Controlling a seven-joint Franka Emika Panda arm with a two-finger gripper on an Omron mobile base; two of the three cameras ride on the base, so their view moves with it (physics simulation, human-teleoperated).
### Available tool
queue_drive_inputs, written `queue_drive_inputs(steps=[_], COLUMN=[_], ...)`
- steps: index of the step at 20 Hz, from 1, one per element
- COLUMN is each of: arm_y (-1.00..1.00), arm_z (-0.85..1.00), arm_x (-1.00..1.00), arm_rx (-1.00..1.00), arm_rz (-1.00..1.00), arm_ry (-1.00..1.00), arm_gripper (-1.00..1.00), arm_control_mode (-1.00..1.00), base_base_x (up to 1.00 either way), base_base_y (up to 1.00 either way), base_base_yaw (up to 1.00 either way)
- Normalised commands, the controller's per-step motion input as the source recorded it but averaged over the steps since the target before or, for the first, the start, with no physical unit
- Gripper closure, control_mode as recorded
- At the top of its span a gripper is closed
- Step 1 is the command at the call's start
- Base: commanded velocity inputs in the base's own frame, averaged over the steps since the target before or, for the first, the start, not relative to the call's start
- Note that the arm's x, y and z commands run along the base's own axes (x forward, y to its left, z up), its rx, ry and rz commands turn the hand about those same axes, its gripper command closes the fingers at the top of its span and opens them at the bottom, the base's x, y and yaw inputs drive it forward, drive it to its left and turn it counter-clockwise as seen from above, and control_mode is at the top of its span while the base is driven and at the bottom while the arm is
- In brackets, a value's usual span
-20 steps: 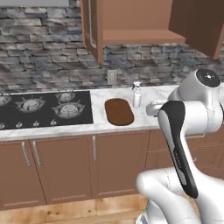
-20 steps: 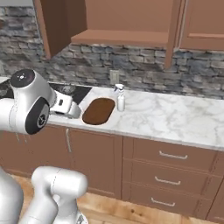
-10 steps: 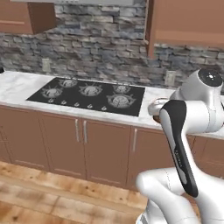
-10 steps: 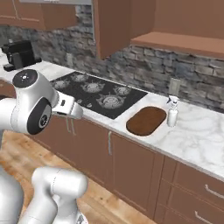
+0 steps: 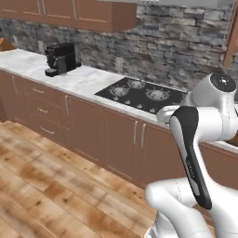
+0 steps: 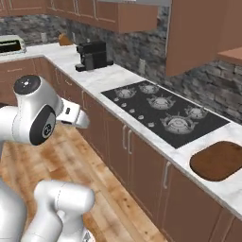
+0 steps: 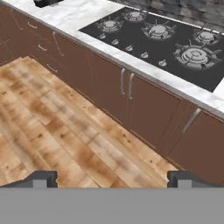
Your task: Grab the spray bottle from the cabinet, then place it next to the cutting board for sanitizing. Then grab the dish brush from the countertop next to the sink and place it next to the cutting board.
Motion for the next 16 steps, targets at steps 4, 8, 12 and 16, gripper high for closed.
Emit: queue_drive_inputs(steps=[4,8,12,16], arm_y=[0.00,0.00,0.00,0.00], arm_z=[0.00,0.00,0.00,0.00], arm_x=[0.00,0.00,0.00,0.00], arm_rx=[0.00,0.00,0.00,0.00], arm_rz=[0.00,0.00,0.00,0.00], arm_ry=[0.00,0.00,0.00,0.00], arm_gripper=[-1.00,-1.00,-1.00,-1.00], arm_control_mode=[1.00,1.00,1.00,1.00], base_base_x=[0.10,0.00,0.00,0.01], base_base_y=[0.44,0.26,0.16,0.01], base_base_yaw=[0.52,0.59,0.64,0.71])
